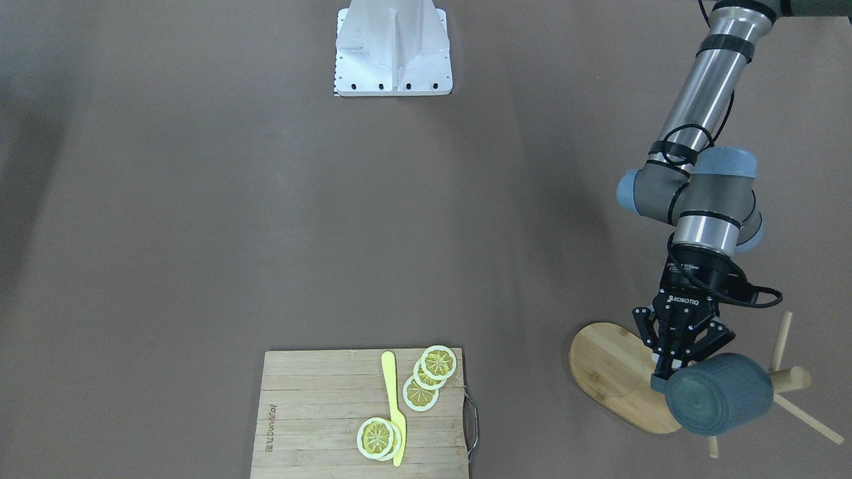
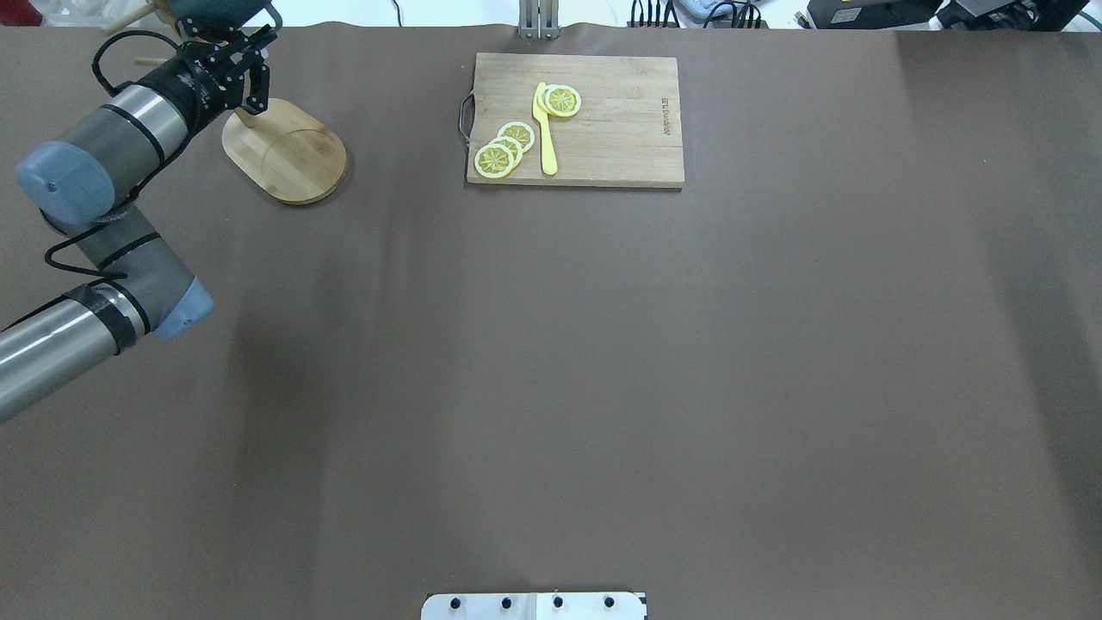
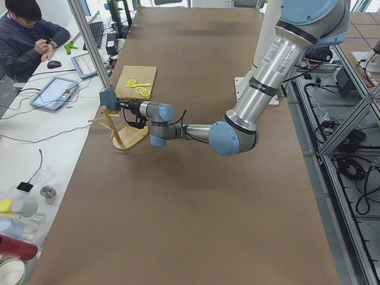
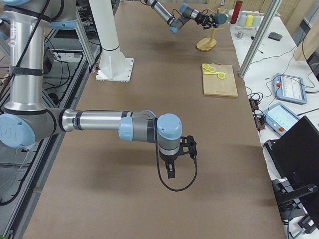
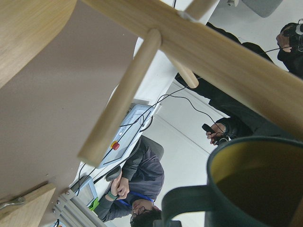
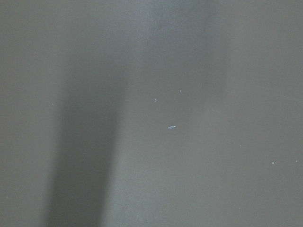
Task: Hang cup on storage rack
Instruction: 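Hook the mug handle over the rack peg with the left gripper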
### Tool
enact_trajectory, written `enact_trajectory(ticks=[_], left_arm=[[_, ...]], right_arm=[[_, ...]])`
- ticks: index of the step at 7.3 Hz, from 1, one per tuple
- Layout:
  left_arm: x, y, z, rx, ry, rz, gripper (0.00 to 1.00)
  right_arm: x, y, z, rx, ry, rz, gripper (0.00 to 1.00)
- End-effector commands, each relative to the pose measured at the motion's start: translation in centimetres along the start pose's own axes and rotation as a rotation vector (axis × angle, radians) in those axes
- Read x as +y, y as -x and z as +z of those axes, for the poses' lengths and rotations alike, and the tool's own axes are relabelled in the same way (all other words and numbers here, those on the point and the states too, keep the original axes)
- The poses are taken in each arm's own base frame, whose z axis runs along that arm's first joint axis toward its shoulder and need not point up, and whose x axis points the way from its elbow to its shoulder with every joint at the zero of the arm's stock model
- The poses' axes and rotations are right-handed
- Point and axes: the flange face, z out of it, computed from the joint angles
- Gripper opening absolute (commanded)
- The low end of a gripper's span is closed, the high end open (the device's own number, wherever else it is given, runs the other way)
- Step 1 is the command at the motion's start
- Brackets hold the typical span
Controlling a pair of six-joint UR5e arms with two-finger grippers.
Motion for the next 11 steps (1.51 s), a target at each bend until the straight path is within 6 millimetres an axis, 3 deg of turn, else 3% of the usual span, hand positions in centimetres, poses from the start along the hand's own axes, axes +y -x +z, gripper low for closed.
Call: enact_trajectory(ticks=[1, 4, 5, 6, 7, 11], left_arm=[[-0.2, 0.22, 0.03, -0.002, -0.004, 0.001, 0.0], [-0.25, 0.55, 0.09, -0.003, -0.007, 0.002, 0.0], [-0.34, 0.67, 0.05, -0.005, -0.01, 0.004, 0.11], [-0.22, 0.77, 0.1, -0.006, -0.008, 0.006, 0.94], [-0.19, 0.88, 0.1, -0.008, -0.008, 0.006, 0.99], [0.22, 0.81, -0.08, -0.012, 0.006, 0.006, 0.99]], right_arm=[[-0.01, 0.0, -0.01, 0.0, 0.0, 0.0, 1.0], [-0.01, 0.0, -0.01, 0.0, 0.0, 0.0, 1.0], [0.01, -0.04, 0.04, 0.0, 0.001, 0.001, 1.0], [0.01, -0.04, 0.05, 0.0, 0.001, 0.001, 1.0], [0.01, -0.04, 0.05, 0.0, 0.001, 0.001, 1.0], [-0.01, 0.0, -0.01, 0.0, 0.0, 0.0, 1.0]])
